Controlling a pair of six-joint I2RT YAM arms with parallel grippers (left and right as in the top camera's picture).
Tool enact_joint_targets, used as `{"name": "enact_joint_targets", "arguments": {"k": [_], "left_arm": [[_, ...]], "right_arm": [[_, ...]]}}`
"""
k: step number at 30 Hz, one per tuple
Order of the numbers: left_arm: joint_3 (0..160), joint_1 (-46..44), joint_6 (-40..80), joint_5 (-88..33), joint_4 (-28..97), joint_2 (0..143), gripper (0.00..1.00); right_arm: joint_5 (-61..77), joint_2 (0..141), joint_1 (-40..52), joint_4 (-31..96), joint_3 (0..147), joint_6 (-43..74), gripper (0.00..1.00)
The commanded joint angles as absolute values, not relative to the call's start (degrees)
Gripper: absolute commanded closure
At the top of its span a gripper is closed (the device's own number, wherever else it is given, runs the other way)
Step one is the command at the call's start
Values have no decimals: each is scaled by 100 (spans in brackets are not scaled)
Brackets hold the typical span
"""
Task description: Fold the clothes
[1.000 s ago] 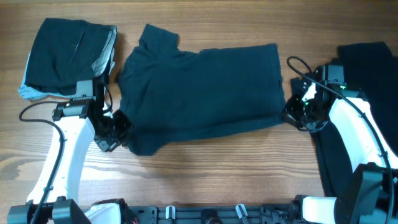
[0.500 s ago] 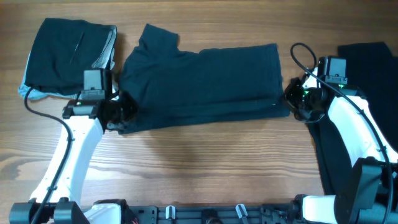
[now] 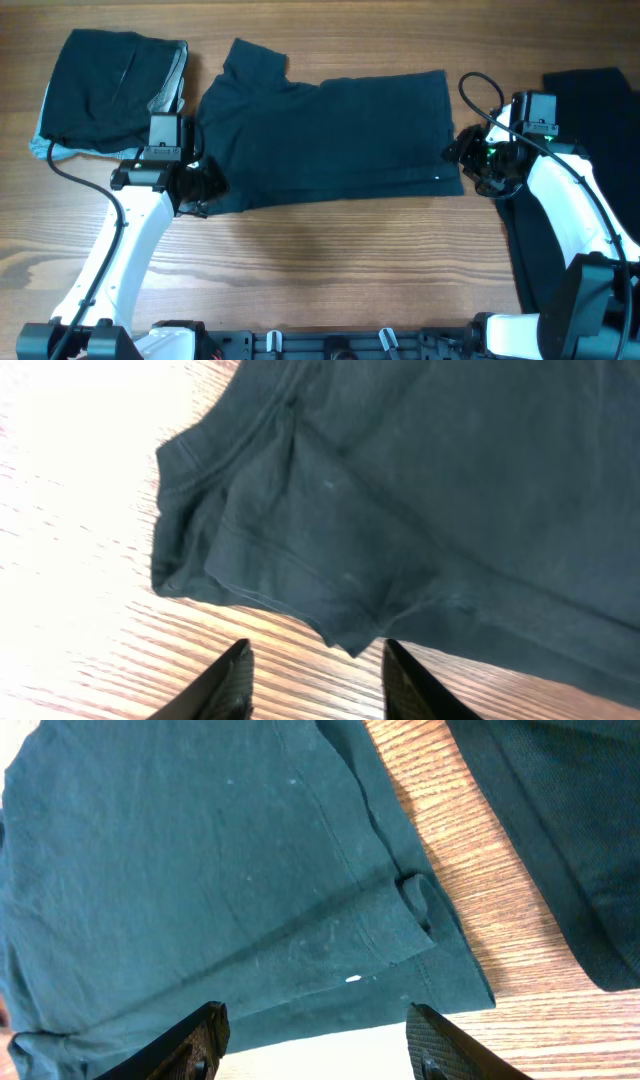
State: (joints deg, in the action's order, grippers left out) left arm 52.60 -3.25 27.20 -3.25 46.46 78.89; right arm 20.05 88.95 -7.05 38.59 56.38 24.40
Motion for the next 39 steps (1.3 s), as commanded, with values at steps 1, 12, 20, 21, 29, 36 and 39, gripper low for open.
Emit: {"name": "enact_joint_targets", "arguments": {"k": [1, 12, 20, 21, 29, 36, 39], "left_arm": [[5240, -338, 2571, -141, 4521, 7856, 60], [5120, 117, 3068, 397, 4416, 9395, 34], [5120, 281, 3022, 419, 4200, 9942, 72], [5120, 296, 3022, 419, 4219, 9939, 82], [5207, 1306, 3017, 412, 5253, 9557, 96], [5349, 1562, 1994, -902, 5374, 8899, 68], [5892, 1562, 1584, -880, 5948, 8772, 56]], "right_arm": [[1931, 8980, -672, 3828, 5710, 2248, 38], [1935, 10195, -672, 3535, 5371, 2700, 36], [1929, 10377, -672, 3723, 5371, 2724, 75], [1927, 10377, -672, 3911, 5371, 2803, 81], [1573, 10047, -672, 5260, 5371, 2974, 95], [1466, 9268, -674, 5848, 5441, 2727, 62], [1459, 8991, -727, 5653, 5854, 2477, 60]]}}
